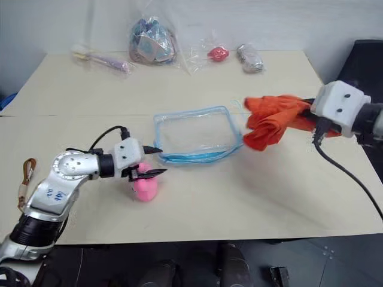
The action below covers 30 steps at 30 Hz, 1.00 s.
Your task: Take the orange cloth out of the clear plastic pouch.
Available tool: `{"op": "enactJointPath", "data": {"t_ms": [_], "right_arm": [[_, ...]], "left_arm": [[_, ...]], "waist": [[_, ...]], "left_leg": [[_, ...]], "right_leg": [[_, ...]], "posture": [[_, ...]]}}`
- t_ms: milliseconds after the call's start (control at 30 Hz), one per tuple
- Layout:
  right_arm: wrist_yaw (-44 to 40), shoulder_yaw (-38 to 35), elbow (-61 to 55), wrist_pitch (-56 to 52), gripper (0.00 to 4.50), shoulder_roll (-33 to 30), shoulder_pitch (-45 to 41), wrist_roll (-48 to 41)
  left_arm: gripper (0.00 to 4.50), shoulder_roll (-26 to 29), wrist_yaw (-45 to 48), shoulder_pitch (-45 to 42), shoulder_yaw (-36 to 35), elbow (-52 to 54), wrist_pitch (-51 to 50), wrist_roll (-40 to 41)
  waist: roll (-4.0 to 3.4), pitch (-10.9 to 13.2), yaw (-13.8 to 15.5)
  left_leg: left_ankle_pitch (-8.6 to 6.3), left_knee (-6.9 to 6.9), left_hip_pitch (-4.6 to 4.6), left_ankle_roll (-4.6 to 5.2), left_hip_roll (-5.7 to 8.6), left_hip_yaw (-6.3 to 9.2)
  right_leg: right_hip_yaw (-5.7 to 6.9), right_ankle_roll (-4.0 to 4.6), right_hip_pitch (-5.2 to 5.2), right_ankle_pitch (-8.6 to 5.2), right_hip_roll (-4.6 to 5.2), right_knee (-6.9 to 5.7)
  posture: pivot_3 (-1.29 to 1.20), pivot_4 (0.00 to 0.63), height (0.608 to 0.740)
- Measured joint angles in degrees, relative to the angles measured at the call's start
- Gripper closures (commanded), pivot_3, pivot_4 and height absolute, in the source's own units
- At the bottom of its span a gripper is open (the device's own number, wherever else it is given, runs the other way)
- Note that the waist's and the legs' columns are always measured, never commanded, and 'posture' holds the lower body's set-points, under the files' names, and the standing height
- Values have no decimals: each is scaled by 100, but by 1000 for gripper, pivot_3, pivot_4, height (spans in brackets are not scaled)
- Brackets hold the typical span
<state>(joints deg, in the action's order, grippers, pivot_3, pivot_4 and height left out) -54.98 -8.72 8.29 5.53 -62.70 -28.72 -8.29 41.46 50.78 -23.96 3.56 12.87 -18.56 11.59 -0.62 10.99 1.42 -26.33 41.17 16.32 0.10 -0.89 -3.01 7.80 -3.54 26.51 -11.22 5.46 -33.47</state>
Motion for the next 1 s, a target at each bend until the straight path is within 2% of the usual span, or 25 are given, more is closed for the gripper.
{"op": "enactJointPath", "data": {"t_ms": [133,267,367,467,600,700,733,900,1000], "right_arm": [[741,187,700,1070,4500,363,848,878],[1345,386,1246,1888,4500,583,1367,1475],[1653,518,1671,2524,3612,580,1603,1921],[1743,567,1803,2812,2583,577,1589,1972],[1600,557,1828,2837,1233,458,1542,1765],[1036,480,1667,2632,158,160,1658,1330],[865,439,1592,2544,27,99,1707,1191],[-11,91,1206,1725,27,-23,2072,202],[-947,-500,980,374,27,-322,2275,-920]], "left_arm": [[1121,305,204,-15,-938,34,-582,832],[1121,743,580,125,-1499,373,-1290,1649],[1090,900,764,374,-1787,722,-1706,2207],[1090,973,796,586,-1936,880,-1917,2468],[1090,1051,819,816,-2055,1013,-2013,2639],[1090,1087,810,948,-2107,1126,-2015,2673],[1090,1096,811,974,-2118,1137,-2015,2686],[1090,1183,833,1223,-2307,1162,-1972,2686],[1090,1432,968,1768,-2729,1186,-1880,2626]], "waist": [[-3,1,-14],[-10,4,-68],[-10,4,-93],[-12,5,-163],[-13,5,-175],[-12,5,-144],[-13,5,-139],[-13,5,-150],[-42,17,-150]], "left_leg": [[1,-3,18,-1,2,-2],[2,-2,12,-3,1,-7],[3,-2,6,-6,-2,-4],[6,-3,0,-13,-4,-3],[6,-8,-3,-18,-9,-2],[6,-6,-2,-18,-7,6],[6,-4,-2,-18,-7,9],[6,-6,1,-17,-6,7],[6,-12,1,-17,-6,1]], "right_leg": [[5,-1,5,0,0,-1],[-1,-4,2,2,0,-3],[-14,-2,-4,1,-2,-1],[-22,-1,-10,0,-6,-2],[-34,7,-10,-4,-11,-3],[-34,7,-11,-5,-8,0],[-33,7,-11,-4,-7,1],[-30,7,-13,-4,-8,2],[-23,7,-8,-4,-9,4]], "posture": [[0,150,740],[0,150,740],[0,150,740],[0,150,740],[0,150,740],[0,150,740],[0,150,740],[0,150,740],[0,150,740]]}}
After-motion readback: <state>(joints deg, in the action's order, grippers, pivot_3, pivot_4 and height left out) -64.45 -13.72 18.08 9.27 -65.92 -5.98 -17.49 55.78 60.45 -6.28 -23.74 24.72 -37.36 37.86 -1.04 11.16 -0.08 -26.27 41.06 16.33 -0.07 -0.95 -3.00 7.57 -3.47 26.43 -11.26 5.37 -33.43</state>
